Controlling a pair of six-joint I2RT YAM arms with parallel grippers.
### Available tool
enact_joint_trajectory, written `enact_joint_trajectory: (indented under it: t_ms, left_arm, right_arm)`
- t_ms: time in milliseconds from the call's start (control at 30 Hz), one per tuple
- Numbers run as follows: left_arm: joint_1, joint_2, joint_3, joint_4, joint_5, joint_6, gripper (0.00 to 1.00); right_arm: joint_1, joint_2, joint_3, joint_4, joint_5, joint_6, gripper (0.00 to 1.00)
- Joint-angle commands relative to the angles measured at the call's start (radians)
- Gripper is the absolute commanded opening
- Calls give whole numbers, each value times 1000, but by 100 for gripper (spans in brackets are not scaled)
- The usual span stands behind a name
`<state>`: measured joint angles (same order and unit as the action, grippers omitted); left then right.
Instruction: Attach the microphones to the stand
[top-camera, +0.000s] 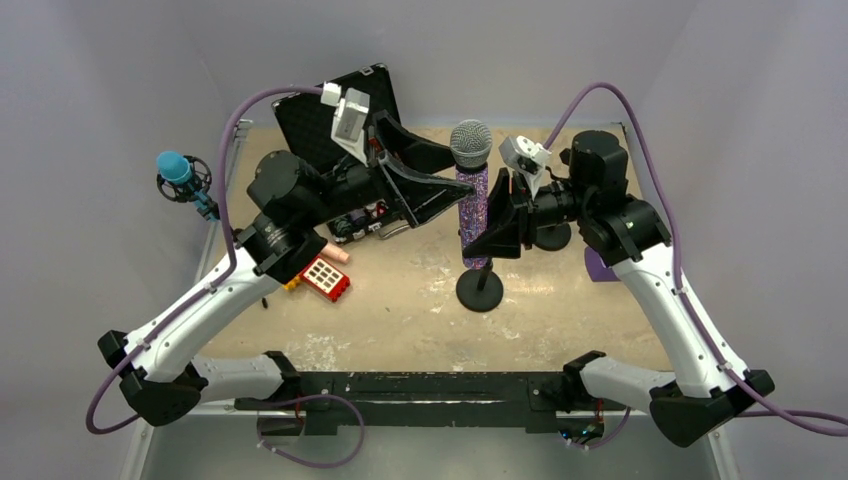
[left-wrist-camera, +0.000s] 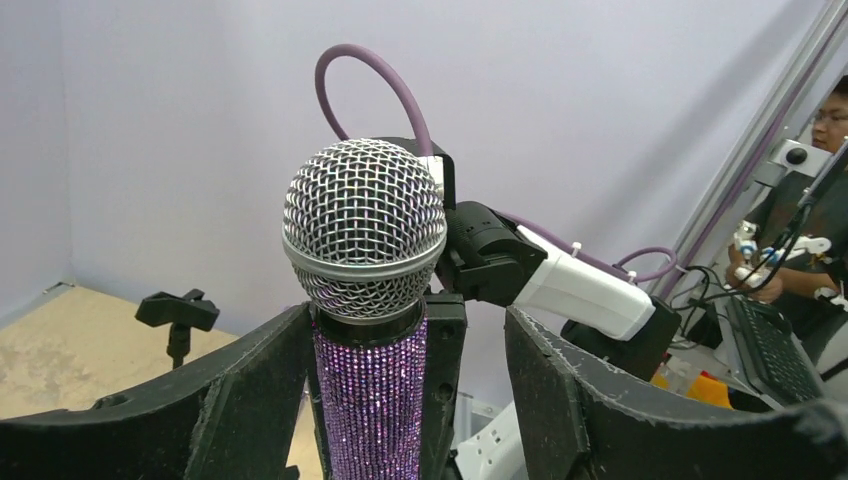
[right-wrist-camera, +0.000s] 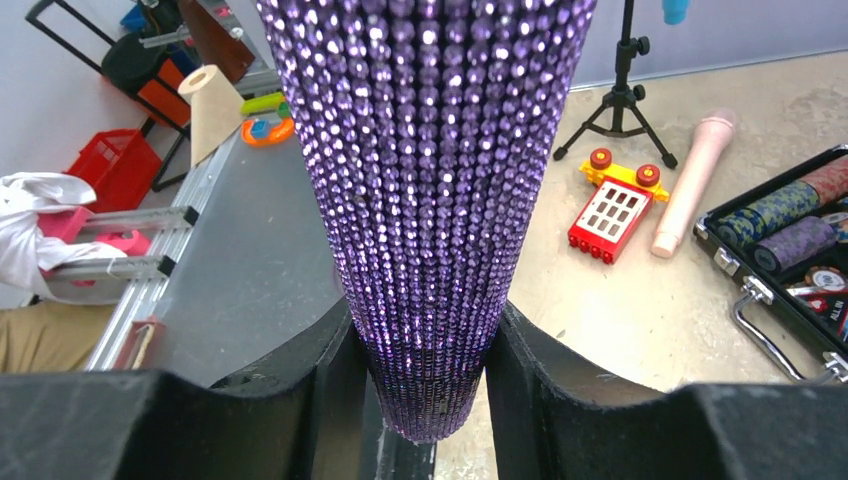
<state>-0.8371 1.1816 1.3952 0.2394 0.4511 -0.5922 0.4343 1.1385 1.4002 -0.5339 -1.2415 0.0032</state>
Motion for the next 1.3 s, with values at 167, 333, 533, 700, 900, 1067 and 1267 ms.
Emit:
enact_joint_trajectory:
  t_ms: [167, 333, 533, 700, 900, 1067, 1267]
  left_arm:
    - [1, 86, 123, -136, 113, -55, 73]
    - [-1, 113, 168, -205, 124, -19, 64]
    - [0, 115, 201, -285, 126, 59, 5]
    - [2, 37, 189, -400, 95, 198, 0]
    - [12, -103, 152, -634, 59, 399, 0]
    - [12, -186, 89, -783, -17, 550, 0]
    - [12, -221, -9, -757, -77, 644, 0]
  right_arm:
    - [16, -8, 33, -54, 29, -87, 0]
    - [20, -7, 35, -66, 40, -98, 0]
    - [23, 5, 39, -100, 45, -124, 0]
    - [19, -21, 94, -244, 118, -271, 77]
    - [-115, -75, 155, -435, 228, -542, 87]
    - [-287, -122, 40, -447, 178, -814, 89]
    - [-298, -148, -129, -291, 147, -857, 90]
